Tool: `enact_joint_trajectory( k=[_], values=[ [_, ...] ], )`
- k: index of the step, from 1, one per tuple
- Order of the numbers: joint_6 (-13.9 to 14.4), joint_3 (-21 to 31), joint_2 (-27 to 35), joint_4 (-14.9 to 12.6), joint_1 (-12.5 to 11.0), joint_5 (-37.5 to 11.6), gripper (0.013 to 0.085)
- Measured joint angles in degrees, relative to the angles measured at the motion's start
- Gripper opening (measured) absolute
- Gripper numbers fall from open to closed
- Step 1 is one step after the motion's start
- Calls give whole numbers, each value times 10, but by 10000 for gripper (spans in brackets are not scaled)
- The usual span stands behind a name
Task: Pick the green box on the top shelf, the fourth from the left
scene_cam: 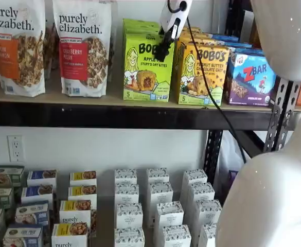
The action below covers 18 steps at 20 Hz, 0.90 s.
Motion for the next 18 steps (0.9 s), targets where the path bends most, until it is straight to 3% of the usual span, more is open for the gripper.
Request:
enact_joint_trajectory(
  k=[17,18],
  values=[
    [-3,0,-4,11,-5,2,290],
    [-3,3,-5,12,-5,-2,250]
  ],
)
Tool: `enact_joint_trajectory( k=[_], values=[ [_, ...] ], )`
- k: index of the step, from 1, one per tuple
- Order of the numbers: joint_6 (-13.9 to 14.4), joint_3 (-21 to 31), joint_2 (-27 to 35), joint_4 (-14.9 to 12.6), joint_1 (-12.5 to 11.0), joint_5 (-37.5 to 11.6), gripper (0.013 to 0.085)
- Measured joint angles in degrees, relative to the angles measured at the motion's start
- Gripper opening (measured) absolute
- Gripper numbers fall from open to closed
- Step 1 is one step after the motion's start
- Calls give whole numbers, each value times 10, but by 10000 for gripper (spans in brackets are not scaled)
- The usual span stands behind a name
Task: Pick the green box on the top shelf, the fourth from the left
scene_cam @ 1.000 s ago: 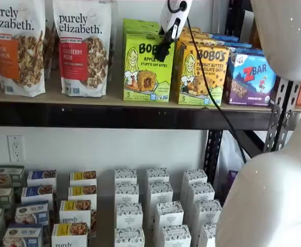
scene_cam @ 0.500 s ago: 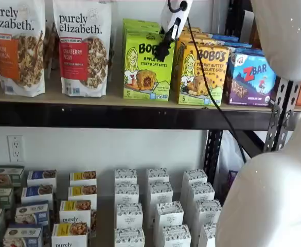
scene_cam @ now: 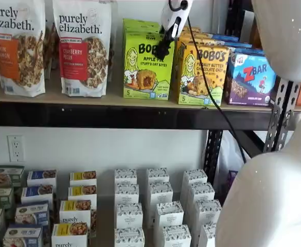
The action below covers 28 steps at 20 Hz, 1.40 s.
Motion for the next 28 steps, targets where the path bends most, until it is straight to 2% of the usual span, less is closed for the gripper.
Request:
enact_joint_trajectory(
  k=[1,3,8,28],
  values=[
    [0,1,-1,0,0,-2,250],
    [0,1,-1,0,0,-1,170],
    [3,-7,3,-6,3,11,170],
    [10,-65,13,19,-7,118,170]
  ],
)
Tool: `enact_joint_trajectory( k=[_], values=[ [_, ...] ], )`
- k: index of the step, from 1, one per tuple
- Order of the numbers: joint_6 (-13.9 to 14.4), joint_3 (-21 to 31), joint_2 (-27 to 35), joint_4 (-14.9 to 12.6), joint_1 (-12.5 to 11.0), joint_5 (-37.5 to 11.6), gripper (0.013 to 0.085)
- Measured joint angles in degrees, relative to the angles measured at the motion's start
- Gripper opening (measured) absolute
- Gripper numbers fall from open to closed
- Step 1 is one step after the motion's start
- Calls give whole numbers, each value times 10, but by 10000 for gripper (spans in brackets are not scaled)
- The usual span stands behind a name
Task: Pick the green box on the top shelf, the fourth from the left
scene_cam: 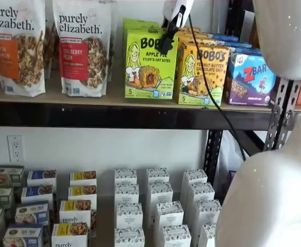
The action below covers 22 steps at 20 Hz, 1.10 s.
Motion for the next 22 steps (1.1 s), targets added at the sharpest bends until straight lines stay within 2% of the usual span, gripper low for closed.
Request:
enact_joint_trajectory(
  k=[9,22],
  values=[
    [10,-10,-24,0,0,41,170],
    [7,0,-57,8,-14,73,170]
  ],
)
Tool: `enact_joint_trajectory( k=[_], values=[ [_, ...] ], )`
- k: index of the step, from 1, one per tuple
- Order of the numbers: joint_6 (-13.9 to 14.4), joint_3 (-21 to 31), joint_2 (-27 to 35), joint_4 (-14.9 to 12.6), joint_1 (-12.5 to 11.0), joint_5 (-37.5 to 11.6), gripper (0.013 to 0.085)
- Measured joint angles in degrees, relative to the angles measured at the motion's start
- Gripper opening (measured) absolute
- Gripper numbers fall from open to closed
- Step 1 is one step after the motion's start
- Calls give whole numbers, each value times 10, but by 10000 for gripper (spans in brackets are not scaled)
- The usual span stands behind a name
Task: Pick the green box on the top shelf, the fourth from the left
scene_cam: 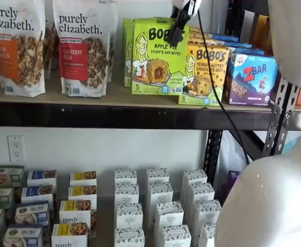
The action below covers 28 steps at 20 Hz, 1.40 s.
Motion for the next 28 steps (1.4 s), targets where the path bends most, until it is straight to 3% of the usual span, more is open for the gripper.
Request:
enact_joint_trajectory(
  k=[28],
  values=[
    [-43,53,-94,15,-65,63,170]
  ],
)
